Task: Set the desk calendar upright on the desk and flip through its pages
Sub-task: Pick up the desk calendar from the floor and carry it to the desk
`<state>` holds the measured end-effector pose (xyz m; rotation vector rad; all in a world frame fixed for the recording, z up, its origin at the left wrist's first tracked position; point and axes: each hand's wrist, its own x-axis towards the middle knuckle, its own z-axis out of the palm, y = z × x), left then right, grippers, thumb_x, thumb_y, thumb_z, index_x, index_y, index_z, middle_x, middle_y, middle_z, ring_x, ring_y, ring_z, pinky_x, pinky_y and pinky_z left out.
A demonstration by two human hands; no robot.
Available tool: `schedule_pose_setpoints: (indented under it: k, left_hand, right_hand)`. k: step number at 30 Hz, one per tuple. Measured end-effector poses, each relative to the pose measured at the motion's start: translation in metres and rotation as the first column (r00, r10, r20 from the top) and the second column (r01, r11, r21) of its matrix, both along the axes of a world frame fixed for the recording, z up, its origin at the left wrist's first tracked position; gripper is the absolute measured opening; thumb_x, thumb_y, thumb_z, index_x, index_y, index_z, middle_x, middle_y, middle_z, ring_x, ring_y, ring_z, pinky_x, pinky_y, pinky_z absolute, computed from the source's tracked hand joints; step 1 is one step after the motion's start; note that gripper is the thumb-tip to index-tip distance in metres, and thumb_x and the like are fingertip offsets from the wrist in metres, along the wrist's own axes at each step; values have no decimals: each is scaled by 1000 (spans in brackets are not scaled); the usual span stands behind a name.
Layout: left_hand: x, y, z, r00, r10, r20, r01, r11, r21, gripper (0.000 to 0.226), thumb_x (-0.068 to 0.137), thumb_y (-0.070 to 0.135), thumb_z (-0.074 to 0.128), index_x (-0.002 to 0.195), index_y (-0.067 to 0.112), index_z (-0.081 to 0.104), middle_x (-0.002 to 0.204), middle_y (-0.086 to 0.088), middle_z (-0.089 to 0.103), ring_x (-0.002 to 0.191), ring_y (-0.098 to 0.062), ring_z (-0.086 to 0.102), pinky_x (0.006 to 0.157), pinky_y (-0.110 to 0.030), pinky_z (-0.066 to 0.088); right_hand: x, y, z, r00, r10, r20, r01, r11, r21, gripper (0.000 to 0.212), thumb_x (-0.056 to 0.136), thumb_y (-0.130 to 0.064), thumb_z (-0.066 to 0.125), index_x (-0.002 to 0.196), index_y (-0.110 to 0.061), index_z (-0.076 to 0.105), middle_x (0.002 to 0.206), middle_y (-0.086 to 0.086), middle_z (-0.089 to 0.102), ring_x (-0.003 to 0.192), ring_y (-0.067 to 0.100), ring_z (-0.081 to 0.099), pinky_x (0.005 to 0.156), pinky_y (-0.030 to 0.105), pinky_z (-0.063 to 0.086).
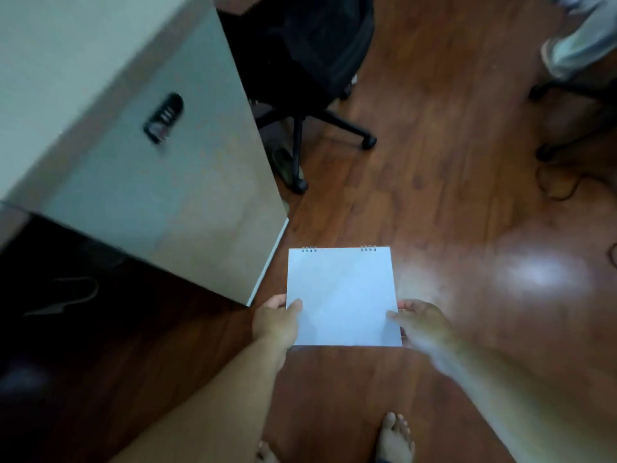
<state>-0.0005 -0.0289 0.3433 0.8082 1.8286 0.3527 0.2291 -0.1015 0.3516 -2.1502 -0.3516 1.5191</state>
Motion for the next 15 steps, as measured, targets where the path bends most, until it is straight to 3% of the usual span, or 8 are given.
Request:
schedule_pose_setpoints:
  k: [4, 6, 9, 11, 15]
  left_hand:
    - [-18, -3, 165, 999, 39, 38, -43, 990, 133, 6, 94, 30, 68, 90, 26, 71, 94, 5, 77, 86, -20, 73, 88, -37, 61]
    - [-36, -6, 243, 996, 72, 53, -82, 970, 228, 16, 93, 30, 69, 78, 27, 67, 83, 9, 73, 74, -19, 70, 80, -38, 61]
    - [-80, -11, 337, 998, 56, 10, -56, 920, 387, 15, 91, 35, 67, 91, 22, 73, 94, 2, 77, 85, -22, 73, 83, -35, 59]
    - [-118, -20, 388, 997, 77, -5, -66, 881, 468, 17, 91, 33, 68, 99, 19, 74, 100, -2, 77, 94, -27, 74, 86, -37, 59]
    - [-237, -57, 476, 981, 190, 35, -175, 797, 578, 23, 94, 25, 70, 114, 14, 74, 106, -5, 72, 90, -25, 68, 76, -31, 51]
  right_hand:
    - [-17, 11, 166, 1000, 6, 20, -9, 990, 142, 19, 90, -8, 68, 109, -6, 70, 104, 13, 76, 87, 26, 71, 69, 34, 58]
    - [-35, 15, 241, 1000, 19, 7, -20, 975, 222, 16, 91, -3, 66, 107, -6, 67, 106, 15, 73, 92, 28, 69, 79, 42, 59]
    - [-76, 17, 335, 996, 74, 40, -83, 934, 348, 18, 88, -7, 69, 106, -11, 68, 110, 13, 75, 103, 30, 72, 97, 51, 56]
    - [-114, 14, 386, 992, 123, 38, -127, 891, 436, 25, 89, -8, 71, 113, -9, 65, 109, 12, 73, 100, 28, 70, 98, 50, 56]
    - [-225, 11, 460, 965, 259, 40, -238, 800, 551, 27, 91, -8, 69, 118, -5, 64, 106, 11, 74, 86, 23, 70, 90, 42, 58]
